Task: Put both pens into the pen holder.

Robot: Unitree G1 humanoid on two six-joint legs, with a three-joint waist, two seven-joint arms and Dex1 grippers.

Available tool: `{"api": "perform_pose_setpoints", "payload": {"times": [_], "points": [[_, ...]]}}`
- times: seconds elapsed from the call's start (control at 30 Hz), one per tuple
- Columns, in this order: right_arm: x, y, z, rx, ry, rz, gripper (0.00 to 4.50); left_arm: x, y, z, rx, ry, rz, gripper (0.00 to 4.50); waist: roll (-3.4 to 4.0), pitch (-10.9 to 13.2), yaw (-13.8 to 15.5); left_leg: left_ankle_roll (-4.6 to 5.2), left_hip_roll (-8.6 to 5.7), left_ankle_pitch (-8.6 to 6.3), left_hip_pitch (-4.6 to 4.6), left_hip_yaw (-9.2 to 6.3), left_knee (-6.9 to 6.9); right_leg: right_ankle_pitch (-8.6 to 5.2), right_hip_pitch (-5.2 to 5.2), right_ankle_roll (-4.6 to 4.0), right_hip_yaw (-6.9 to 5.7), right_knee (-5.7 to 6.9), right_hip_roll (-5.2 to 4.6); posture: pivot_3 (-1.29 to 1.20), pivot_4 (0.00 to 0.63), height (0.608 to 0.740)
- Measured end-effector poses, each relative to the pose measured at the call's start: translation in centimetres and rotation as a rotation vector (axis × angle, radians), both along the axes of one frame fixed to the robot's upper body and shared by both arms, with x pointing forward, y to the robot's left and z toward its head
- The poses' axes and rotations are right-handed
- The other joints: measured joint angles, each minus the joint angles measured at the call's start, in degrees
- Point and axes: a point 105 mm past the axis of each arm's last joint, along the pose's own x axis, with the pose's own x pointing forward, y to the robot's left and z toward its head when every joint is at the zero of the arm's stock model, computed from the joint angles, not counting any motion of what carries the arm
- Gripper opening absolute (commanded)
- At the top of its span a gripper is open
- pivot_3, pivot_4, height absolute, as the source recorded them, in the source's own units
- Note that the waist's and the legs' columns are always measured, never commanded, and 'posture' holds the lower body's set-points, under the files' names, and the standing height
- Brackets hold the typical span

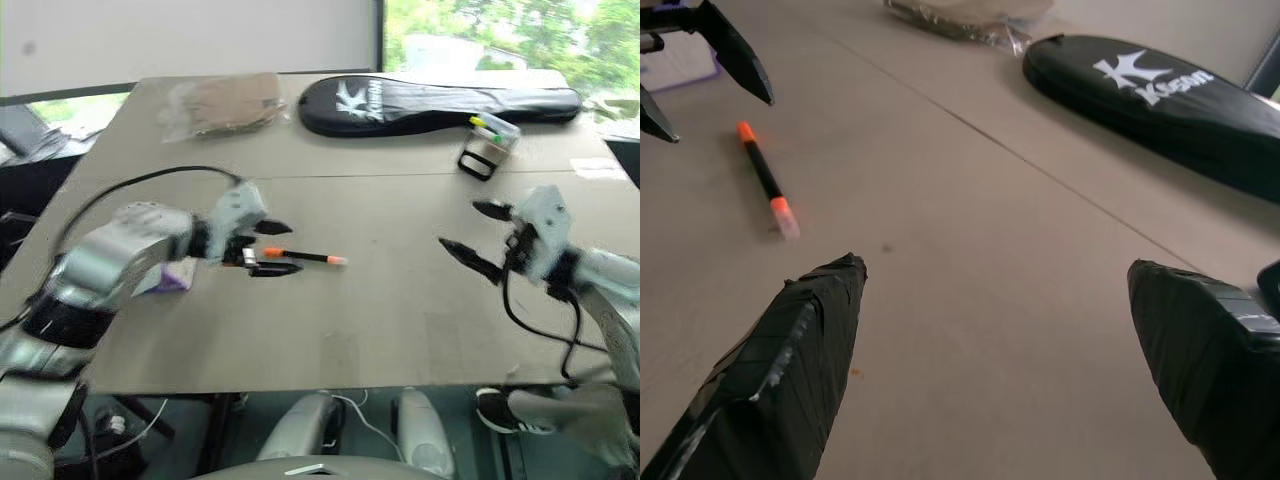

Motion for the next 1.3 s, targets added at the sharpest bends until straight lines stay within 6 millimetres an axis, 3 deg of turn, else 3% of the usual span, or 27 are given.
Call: {"api": "perform_pose_setpoints", "payload": {"times": [0.07,0.13,0.27,0.47,0.5,0.67,0.87,0.97,1.13,1.23,1.3], "points": [[-2.5,0.8,-1.6,-0.039,0.091,0.032,4.44,2.0,0.7,-1.2,0.131,0.022,-0.097,4.5,-0.06,0.01,0.45,0.0,0.0,0.0,-0.1,-0.24,0.05,0.0,0.01,-0.01,-0.23,-0.05,0.09,0.0,0.15,0.74],[-3.4,1.2,-2.2,-0.048,0.118,0.038,4.48,3.5,0.0,-2.0,0.204,0.012,-0.16,4.24,-0.08,0.0,1.0,0.0,-0.03,0.0,-0.19,-0.25,0.21,0.0,0.02,0.0,-0.27,-0.06,0.1,0.0,0.15,0.74],[-4.4,2.1,-2.1,-0.014,0.105,0.029,4.5,5.1,-0.3,-2.9,0.306,-0.027,-0.28,2.85,-0.21,-0.1,1.15,0.09,-0.06,-0.06,-0.18,-0.23,0.43,-0.01,0.12,0.08,-0.24,-0.08,-0.03,0.0,0.15,0.74],[-4.5,3.0,-2.2,0.117,0.155,-0.018,4.5,4.6,-0.1,-3.4,0.233,-0.021,-0.318,0.22,-0.24,-0.15,0.97,0.17,-0.03,-0.11,-0.11,-0.45,0.6,-0.01,0.29,0.08,-0.38,-0.02,-0.01,0.0,0.15,0.74],[-4.4,3.3,-2.2,0.159,0.168,-0.027,4.5,4.4,0.0,-3.4,0.207,-0.024,-0.315,0.03,-0.24,-0.15,0.84,0.17,-0.03,-0.11,-0.13,-0.45,0.61,-0.01,0.27,0.08,-0.37,-0.02,-0.02,0.0,0.15,0.74],[-3.1,4.8,-2.2,0.369,0.284,-0.029,4.5,1.9,-1.4,-3.1,0.043,-0.03,-0.345,0.03,-0.28,-0.11,0.63,0.16,-0.03,-0.1,-0.25,-0.62,0.71,-0.01,0.26,0.07,-0.32,-0.04,-0.1,0.0,0.15,0.74],[-1.3,7.4,-2.0,0.506,0.405,0.036,4.5,-0.2,-3.6,2.0,-0.111,-0.189,-0.312,0.03,-0.26,-0.11,0.65,0.15,-0.04,-0.1,-0.25,-0.67,0.69,-0.01,0.25,0.07,-0.34,-0.03,-0.1,0.0,0.15,0.74],[-1.0,9.7,-1.4,0.521,0.464,0.14,4.5,-1.8,-5.0,3.0,-0.151,-0.217,-0.326,0.03,-0.26,-0.11,0.21,0.16,-0.04,-0.1,-0.23,-0.67,0.69,-0.01,0.26,0.07,-0.36,-0.03,-0.08,0.0,0.15,0.74],[0.1,11.3,0.1,0.605,0.488,0.203,4.5,-2.5,-5.5,3.5,-0.174,-0.223,-0.304,0.03,-0.25,-0.11,0.01,0.15,-0.06,-0.1,-0.22,-0.68,0.68,0.0,0.25,0.07,-0.37,-0.02,-0.06,0.0,0.15,0.74],[0.1,12.0,1.0,0.62,0.496,0.238,3.9,-2.7,-5.5,3.4,-0.183,-0.226,-0.292,0.0,-0.25,-0.11,0.02,0.14,-0.06,-0.1,-0.23,-0.69,0.67,-0.01,0.25,0.07,-0.39,-0.05,-0.07,0.0,0.15,0.74],[-0.2,12.0,0.8,0.601,0.514,0.247,2.84,-2.7,-5.5,3.3,-0.184,-0.228,-0.284,0.0,-0.25,-0.11,0.08,0.15,-0.07,-0.1,-0.23,-0.69,0.67,-0.01,0.25,0.07,-0.39,-0.05,-0.07,0.0,0.15,0.74]]}}
